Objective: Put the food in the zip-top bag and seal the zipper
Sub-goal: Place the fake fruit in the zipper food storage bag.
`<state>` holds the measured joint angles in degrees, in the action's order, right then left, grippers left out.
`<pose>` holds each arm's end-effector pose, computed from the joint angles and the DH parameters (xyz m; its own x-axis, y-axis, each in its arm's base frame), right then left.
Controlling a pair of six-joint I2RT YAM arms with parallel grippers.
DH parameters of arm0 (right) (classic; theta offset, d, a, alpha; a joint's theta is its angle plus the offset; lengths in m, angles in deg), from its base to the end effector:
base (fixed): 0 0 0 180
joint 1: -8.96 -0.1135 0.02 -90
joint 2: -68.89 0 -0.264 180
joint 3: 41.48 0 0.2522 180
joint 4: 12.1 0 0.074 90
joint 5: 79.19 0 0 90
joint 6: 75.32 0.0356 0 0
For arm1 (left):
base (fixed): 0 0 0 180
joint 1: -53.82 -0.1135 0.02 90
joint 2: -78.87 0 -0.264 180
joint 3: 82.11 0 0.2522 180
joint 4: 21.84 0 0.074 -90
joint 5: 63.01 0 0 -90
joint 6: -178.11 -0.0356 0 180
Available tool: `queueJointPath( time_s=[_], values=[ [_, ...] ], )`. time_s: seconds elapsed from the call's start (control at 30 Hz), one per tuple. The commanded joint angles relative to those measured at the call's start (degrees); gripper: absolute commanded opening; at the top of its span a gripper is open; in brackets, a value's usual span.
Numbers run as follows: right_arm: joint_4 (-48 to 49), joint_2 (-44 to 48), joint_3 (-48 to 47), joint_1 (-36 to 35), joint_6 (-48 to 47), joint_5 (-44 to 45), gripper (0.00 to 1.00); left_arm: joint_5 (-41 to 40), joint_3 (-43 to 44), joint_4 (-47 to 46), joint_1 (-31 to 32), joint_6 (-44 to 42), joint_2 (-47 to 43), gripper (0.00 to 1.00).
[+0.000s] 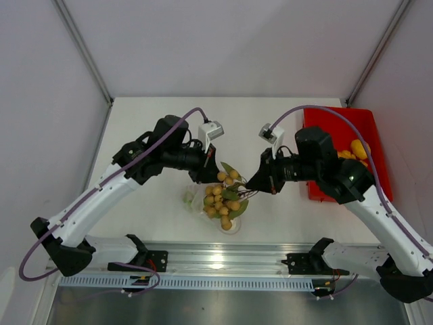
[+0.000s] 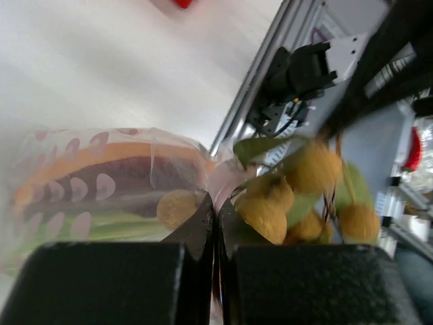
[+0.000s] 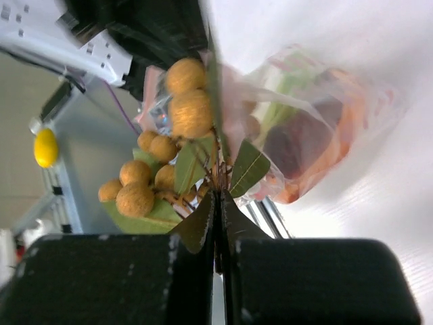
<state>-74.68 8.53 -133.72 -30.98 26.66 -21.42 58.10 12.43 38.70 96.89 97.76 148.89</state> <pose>0.1359 0.1385 0.4230 -0.5686 -0.2471 -0.7846 -0.7939 0.4145 0.4448 0.1655 -0.1799 0.4048 -0.5727 0.3389 -0.7464 0.8054 0.4026 -0.4351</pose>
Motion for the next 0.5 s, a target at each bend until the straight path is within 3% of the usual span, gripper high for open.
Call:
queueJointPath(
  time_s=[0.0,0.27,0.47],
  values=[
    [4.5,2.9,-2.0,-7.7,-3.4,11.6,0.0,7.8,4.6,-4.1,-1.3,9.1,2.3,0.01],
    [7.6,5.0,-1.1,-22.0,-6.2,31.3,0.0,14.8,6.2,-8.0,-3.7,19.6,6.4,0.01],
    [6.5,5.1,-4.1,-25.0,-7.5,45.3,0.0,14.7,6.5,-8.6,-3.7,20.6,6.1,0.0]
  ],
)
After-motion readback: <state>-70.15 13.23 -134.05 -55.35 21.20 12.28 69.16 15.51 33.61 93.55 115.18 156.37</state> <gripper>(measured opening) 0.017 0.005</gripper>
